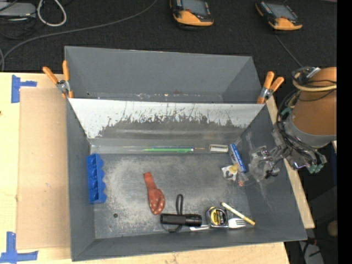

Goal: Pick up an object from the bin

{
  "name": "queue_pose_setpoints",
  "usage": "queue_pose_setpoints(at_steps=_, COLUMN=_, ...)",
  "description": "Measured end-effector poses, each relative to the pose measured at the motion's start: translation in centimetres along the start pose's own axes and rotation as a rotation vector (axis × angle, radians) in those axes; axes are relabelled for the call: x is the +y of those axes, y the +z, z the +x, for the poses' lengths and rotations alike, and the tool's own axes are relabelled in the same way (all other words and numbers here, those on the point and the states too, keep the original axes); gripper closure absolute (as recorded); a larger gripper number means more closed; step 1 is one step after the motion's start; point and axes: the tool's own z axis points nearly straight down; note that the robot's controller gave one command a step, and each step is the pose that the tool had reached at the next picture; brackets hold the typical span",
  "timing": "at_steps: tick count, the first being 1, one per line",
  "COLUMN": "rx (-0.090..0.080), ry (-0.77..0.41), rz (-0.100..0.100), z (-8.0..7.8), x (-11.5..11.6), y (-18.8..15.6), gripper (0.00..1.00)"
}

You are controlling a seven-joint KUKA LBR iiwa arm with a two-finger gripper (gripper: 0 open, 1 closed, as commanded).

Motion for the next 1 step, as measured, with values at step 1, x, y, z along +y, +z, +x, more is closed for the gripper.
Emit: queue_pose_setpoints(at_steps=1, rx=0.000, ry=0.002, rz=0.000, z=-0.03, x=0.04, y=-0.79, gripper=1.00)
